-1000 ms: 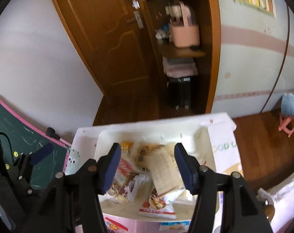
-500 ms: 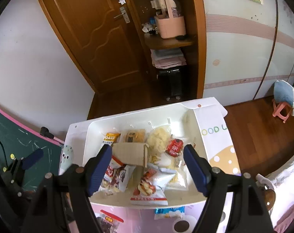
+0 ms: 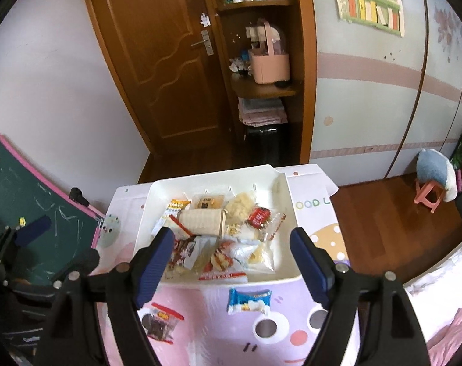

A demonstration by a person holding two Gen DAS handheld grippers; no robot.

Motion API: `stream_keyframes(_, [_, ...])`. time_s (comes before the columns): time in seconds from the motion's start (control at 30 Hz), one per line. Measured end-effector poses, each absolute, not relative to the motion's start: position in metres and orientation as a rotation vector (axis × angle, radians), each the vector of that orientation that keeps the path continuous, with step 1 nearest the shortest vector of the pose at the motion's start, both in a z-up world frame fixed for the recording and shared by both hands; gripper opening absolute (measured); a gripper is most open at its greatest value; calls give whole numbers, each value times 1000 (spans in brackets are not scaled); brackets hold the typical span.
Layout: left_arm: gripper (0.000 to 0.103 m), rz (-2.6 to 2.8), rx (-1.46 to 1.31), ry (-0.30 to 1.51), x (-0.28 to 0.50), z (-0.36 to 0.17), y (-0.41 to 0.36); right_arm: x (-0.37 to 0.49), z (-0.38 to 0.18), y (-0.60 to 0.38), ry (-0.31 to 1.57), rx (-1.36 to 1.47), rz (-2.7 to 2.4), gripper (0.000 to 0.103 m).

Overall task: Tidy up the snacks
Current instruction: 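Withdraw both tools from the basket toward the remaining snacks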

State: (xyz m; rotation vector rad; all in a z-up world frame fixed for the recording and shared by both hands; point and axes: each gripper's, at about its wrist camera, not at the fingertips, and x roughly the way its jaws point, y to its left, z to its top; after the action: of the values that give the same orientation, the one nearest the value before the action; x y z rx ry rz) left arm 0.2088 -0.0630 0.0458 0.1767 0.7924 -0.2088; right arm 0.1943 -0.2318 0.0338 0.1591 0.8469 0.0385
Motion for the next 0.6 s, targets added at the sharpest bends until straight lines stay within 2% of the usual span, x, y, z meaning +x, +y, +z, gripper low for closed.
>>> stream_keyframes(0.17, [103, -231, 192, 764, 174, 43, -54, 160, 27, -229, 821, 102, 52, 84])
stream_keyframes(0.3, [103, -241, 183, 775, 154, 28, -41, 136, 15, -228, 797, 80, 74, 90])
stream_keyframes(0.6, [103, -260, 147, 866, 130, -40, -22, 113, -45, -219, 852, 16, 103, 92])
